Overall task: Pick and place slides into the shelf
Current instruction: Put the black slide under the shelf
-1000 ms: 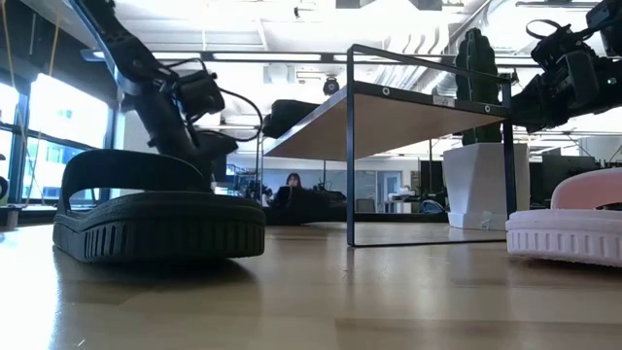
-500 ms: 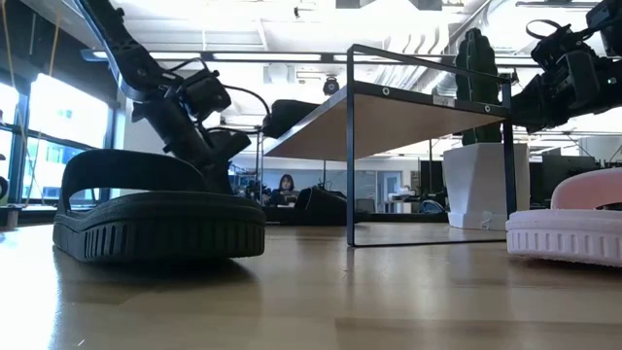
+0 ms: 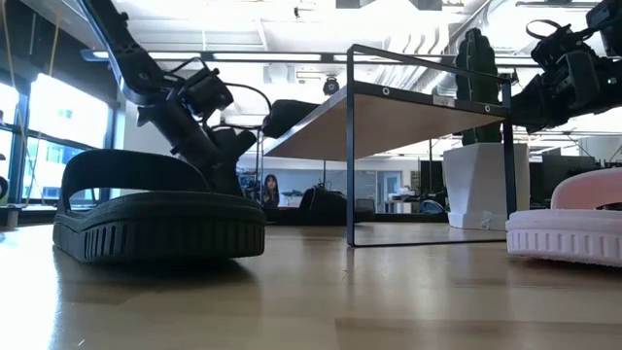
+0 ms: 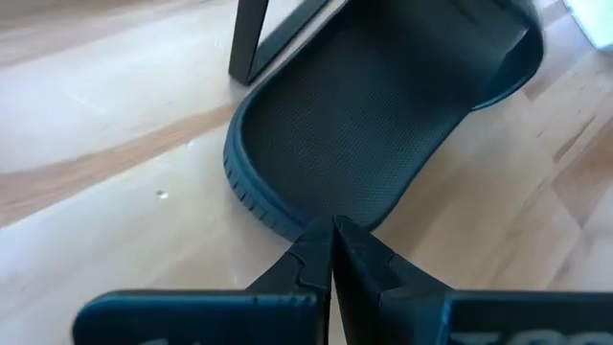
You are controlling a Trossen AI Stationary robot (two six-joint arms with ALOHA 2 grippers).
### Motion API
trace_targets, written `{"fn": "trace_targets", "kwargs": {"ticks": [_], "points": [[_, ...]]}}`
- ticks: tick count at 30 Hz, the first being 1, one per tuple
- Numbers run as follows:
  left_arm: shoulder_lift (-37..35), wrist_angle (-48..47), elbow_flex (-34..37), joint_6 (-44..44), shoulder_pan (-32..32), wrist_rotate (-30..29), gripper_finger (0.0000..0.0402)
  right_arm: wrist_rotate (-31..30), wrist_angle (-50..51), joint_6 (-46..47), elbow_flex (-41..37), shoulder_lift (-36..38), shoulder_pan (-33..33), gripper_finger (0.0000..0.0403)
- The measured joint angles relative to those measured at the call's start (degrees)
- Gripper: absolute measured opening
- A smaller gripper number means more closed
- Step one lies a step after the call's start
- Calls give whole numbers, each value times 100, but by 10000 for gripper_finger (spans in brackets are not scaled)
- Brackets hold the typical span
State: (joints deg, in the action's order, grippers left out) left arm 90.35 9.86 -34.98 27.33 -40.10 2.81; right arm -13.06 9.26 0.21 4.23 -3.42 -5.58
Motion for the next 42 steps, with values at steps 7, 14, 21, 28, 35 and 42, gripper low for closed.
{"fn": "trace_targets", "kwargs": {"ticks": [7,14,21,28,35,42], "points": [[2,-89,2,-7,0,61,0,7,0,-2,0,0,-1,0],[-569,-272,2,-9,0,322,0,13,2,-7,0,0,1,0],[-1710,-1192,2,-10,31,277,0,17,2,-15,0,0,1,0],[-3333,-2164,2,-25,796,28,0,15,2,-20,0,0,-1,0],[-4755,-1823,2,298,2409,-32,0,16,2,-20,0,0,2,0],[-4864,-475,0,291,4245,-297,0,15,2,-20,0,0,-1,0]]}}
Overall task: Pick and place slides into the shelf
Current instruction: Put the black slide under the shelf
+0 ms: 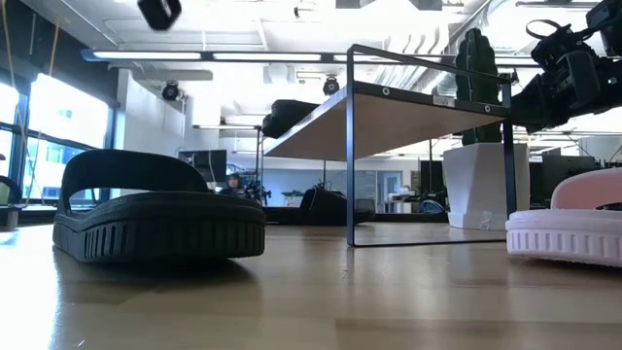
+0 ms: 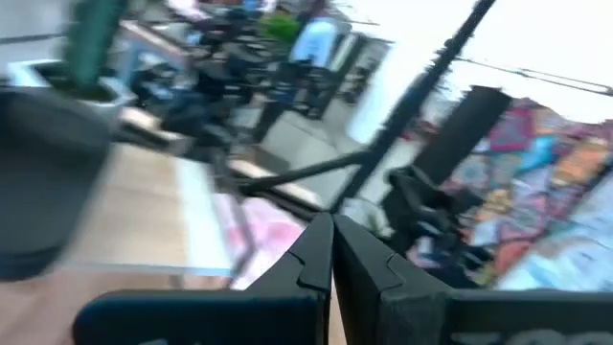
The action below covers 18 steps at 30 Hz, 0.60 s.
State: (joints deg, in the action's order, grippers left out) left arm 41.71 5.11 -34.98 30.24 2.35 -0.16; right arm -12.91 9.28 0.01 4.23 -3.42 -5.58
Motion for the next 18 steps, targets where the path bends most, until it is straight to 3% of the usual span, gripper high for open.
{"fn": "trace_targets", "kwargs": {"ticks": [3,8,12,18], "points": [[244,85,-7,-35,702,-620,0,0,0,2,0,0,0,0],[1006,-938,-577,-79,1566,-2094,0,-9,0,0,0,0,0,0],[1940,-2170,-1502,-52,2003,-3055,0,-13,0,0,0,0,0,0],[3579,-4435,-3264,243,2294,-3917,0,-13,-2,0,0,-8,2,0]]}}
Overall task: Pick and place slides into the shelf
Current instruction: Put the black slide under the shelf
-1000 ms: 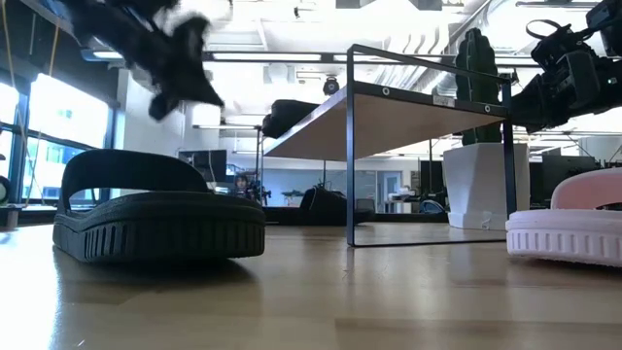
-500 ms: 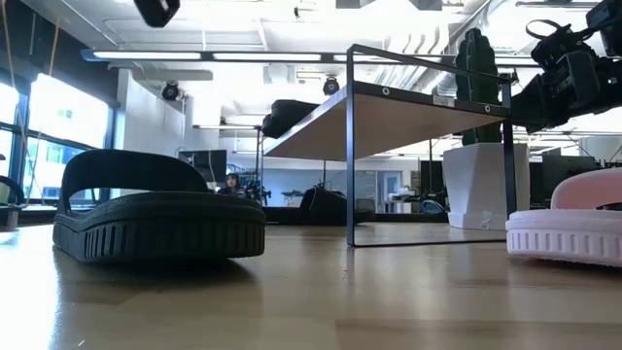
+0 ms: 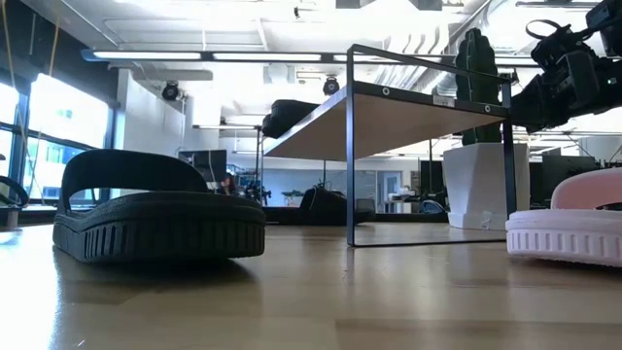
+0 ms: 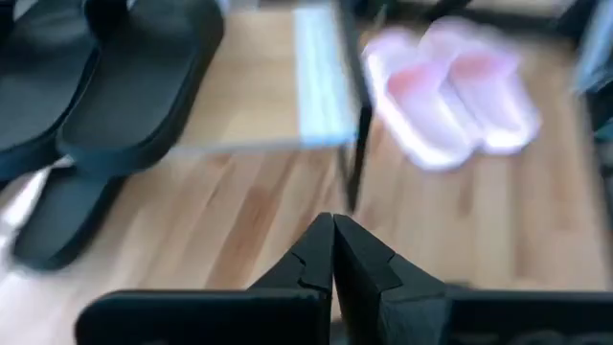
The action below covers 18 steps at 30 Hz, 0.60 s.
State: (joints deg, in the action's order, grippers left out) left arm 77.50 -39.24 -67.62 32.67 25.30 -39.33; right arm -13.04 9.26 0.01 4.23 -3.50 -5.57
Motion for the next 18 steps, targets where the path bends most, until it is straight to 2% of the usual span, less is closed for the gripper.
{"fn": "trace_targets", "kwargs": {"ticks": [8,14,18], "points": [[1969,-2551,-1763,964,-15,15,0,-4,0,0,0,-89,0,0],[3034,-4039,-2457,1806,-15,678,1,-6,1,-36,0,-106,-1,0],[3485,-4531,-2718,2016,-15,1393,1,-11,0,-46,0,-104,-2,0]]}}
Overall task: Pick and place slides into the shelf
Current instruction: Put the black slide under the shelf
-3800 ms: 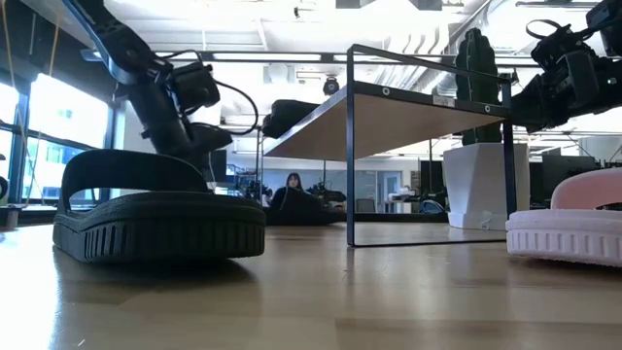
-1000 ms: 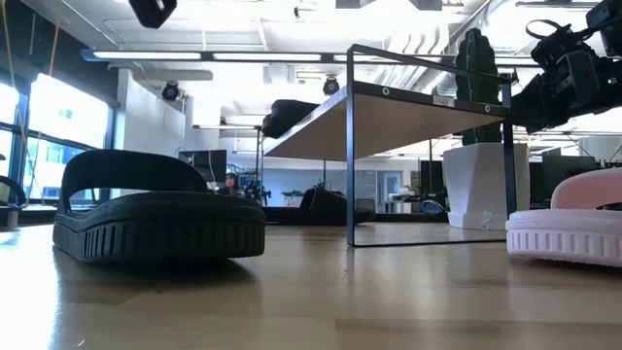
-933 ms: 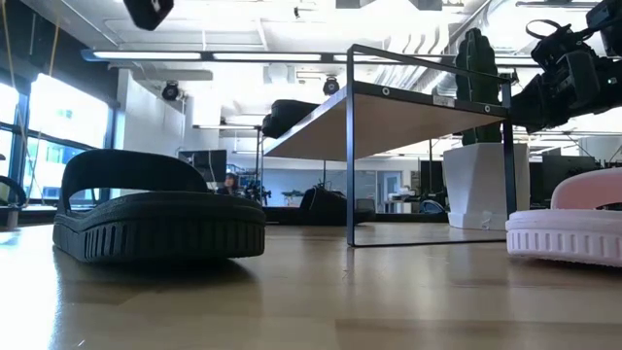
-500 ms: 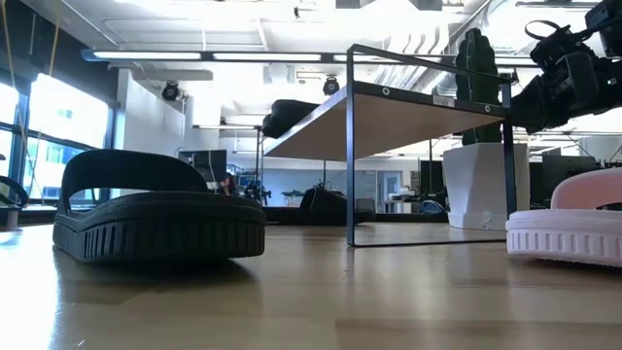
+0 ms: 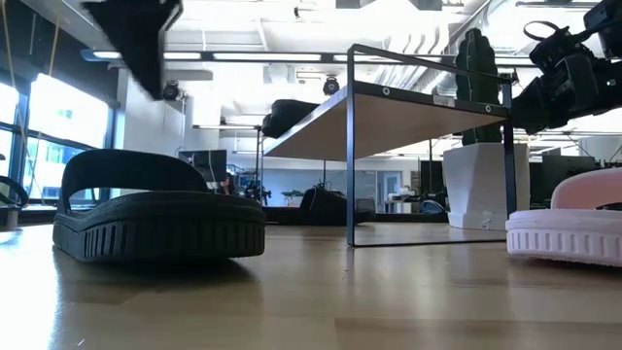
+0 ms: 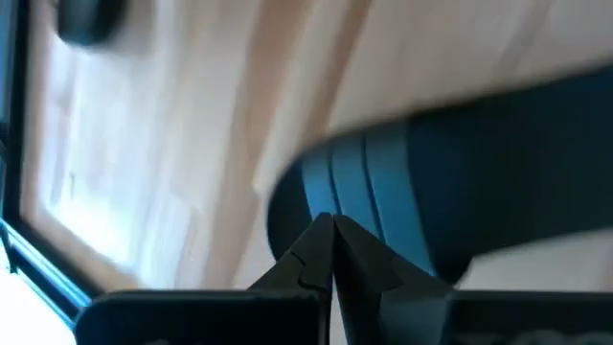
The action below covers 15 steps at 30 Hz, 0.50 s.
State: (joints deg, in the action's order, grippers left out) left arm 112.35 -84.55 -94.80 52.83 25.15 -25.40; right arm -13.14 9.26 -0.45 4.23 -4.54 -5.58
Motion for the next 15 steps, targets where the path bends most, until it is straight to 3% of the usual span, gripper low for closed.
{"fn": "trace_targets", "kwargs": {"ticks": [7,15], "points": [[127,192,-18,-314,4,1014,21,-84,-4,-50,0,-69,0,0],[127,570,-18,-453,79,972,125,-88,-2,-153,0,-76,0,0]]}}
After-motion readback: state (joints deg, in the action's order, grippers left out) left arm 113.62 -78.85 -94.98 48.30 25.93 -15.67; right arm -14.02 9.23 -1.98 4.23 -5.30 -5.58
